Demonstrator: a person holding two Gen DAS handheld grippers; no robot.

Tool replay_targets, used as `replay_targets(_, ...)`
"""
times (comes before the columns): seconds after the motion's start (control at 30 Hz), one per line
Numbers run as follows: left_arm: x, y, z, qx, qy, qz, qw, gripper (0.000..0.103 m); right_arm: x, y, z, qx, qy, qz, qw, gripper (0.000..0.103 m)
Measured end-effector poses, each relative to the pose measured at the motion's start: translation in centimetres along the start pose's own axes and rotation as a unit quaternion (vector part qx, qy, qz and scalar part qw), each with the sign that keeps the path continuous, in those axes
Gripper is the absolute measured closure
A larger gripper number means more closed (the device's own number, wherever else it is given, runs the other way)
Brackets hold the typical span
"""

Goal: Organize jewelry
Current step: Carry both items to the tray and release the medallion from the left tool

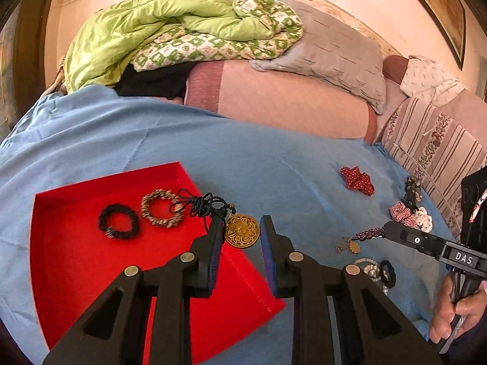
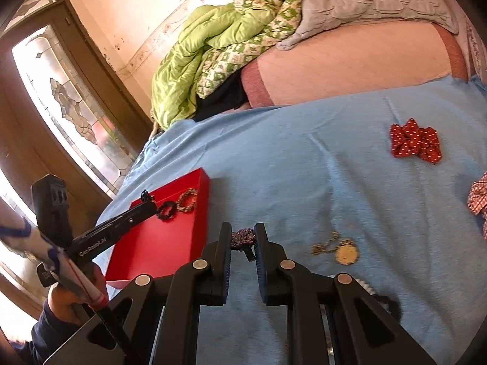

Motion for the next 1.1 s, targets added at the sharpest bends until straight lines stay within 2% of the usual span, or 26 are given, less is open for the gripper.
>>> replay_targets(0.33, -1.2, 3.0, 0.4, -0.02, -0.004, 0.016, 0.9997, 0.079, 1.8, 4.0, 0.8, -0.006, 0.001, 0.018, 1.0, 0.087)
replay_targets(0.47, -1.7, 4.8, 0.6, -0.028, -0.009, 0.036, 0.9989, 0.079, 3.4, 6.1, 1.1, -0.017, 0.009, 0.027, 0.999, 0.087)
replay_targets(0.8, -1.7, 9.6, 1.6, -0.064, 0.001, 0.069, 0.9955, 0.079, 9.1, 10.7, 2.7, -0.033, 0.036, 0.047, 0.998, 0.087)
replay_targets(1.1, -0.7, 12.4, 1.9, -0.092, 0.015, 0.095, 0.9911, 0.079, 14.4, 12.1, 3.2, -0.035, 0.073, 0.043, 0.996, 0.087)
Point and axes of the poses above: each gripper's, at about its wrist camera, not at the fingertips, and x roughly the way its jaws point, y to its left, z to its top, the point moved 3 cm from there along x, roughly the way its jaws point, and after that the axes turned 14 degrees about -x, right-handed, at the moved point
